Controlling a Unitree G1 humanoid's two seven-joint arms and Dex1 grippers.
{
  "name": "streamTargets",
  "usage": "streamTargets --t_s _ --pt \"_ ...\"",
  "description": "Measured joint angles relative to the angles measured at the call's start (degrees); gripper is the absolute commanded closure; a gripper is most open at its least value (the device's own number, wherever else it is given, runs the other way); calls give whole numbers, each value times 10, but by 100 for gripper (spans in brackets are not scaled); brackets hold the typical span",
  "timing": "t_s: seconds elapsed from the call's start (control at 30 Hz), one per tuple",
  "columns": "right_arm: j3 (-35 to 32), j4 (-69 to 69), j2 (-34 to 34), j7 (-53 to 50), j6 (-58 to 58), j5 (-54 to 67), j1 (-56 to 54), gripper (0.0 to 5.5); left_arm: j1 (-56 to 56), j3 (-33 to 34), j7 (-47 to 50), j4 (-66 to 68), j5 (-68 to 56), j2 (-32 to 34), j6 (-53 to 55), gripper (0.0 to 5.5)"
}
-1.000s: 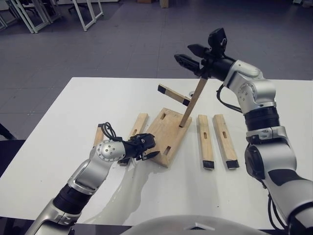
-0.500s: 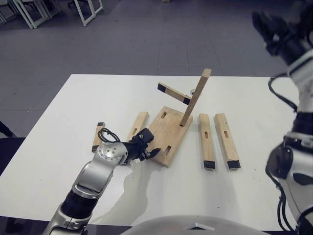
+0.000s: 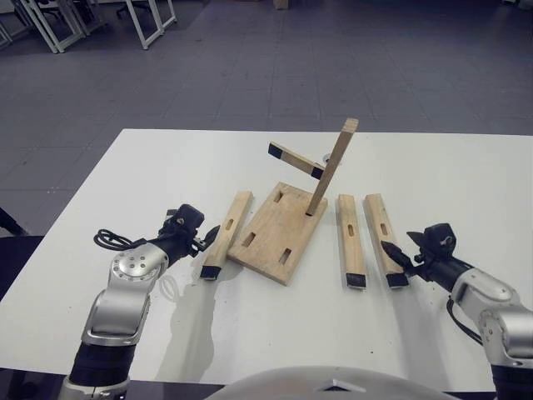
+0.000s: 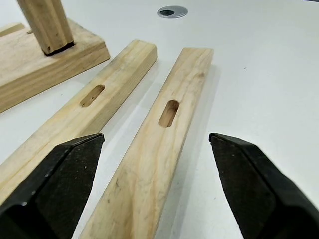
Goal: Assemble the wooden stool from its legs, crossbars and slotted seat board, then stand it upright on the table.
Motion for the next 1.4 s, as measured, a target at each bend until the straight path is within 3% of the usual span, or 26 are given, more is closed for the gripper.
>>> streamTargets --t_s 0.2,0.57,0.83,1.1,1.4 --pt "8 28 -24 30 -47 -27 22 161 4 14 -4 1 -26 -6 1 221" --pt "19 41 -26 39 -77 -34 28 161 -6 -77 -1 31 40 22 -25 221" --pt "18 86 -31 20 -95 -53 1 161 9 -126 -63 -14 39 55 17 221" --pt "22 87 -16 -16 -83 -65 -21 161 -56 -181 -59 -3 23 -25 53 221" --pt "43 71 -9 -22 -65 -83 -6 161 -59 -193 -51 -11 18 -39 64 221"
